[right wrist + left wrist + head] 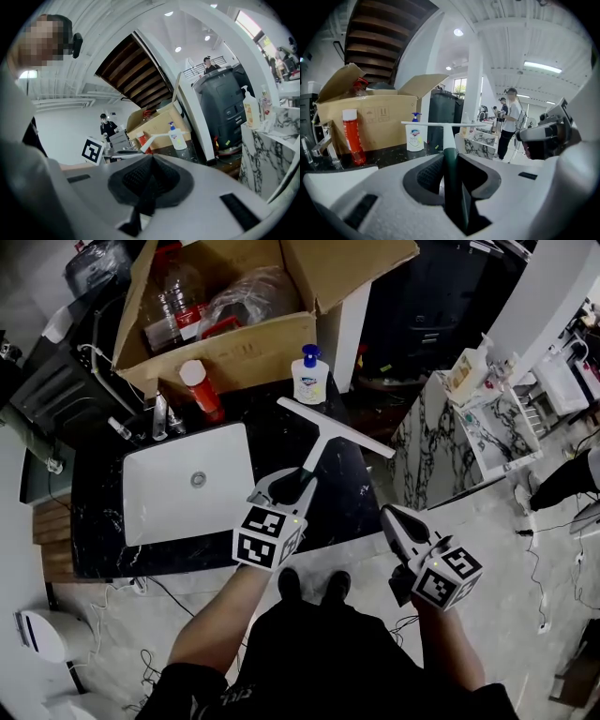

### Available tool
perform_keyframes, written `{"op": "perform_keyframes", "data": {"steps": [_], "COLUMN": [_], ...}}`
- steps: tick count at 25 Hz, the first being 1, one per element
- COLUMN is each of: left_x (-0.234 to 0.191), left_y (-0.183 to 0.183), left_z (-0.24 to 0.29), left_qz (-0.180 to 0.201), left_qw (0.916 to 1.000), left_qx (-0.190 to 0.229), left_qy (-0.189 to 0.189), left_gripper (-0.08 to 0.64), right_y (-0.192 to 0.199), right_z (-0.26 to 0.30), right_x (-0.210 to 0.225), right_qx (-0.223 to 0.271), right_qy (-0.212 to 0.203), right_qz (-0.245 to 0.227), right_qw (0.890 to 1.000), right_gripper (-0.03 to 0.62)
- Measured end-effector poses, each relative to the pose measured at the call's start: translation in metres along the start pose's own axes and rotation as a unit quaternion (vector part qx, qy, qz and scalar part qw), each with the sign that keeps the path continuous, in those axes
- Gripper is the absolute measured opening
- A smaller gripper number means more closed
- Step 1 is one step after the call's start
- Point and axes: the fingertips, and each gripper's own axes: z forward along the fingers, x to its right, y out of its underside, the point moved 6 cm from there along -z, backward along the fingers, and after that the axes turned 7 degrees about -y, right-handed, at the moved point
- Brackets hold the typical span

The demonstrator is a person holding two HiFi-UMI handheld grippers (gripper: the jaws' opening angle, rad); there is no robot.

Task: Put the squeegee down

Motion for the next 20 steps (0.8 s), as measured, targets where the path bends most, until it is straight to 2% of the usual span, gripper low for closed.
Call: {"op": "perform_keyframes", "data": {"steps": [12,20], "left_x": [-0.009,-0.021], "left_y": [0.051,0.060], "left_z": [0.023,0.049], "left_qz": [0.001,0.005], "left_qw": [0.9976,0.9952], "left_qx": [-0.070,-0.097], "left_qy": [-0.001,-0.009], "left_gripper": [0.104,0.104], "right_y": [0.011,0.000], "right_z": [0.021,0.036], "right_x": [0.010,0.023], "right_qx": [-0.018,-0.012], "right_qy": [0.011,0.038], "right_qz": [-0.018,-0.045], "right_qw": [1.000,0.998], "right_gripper": [0.006,0.006]}}
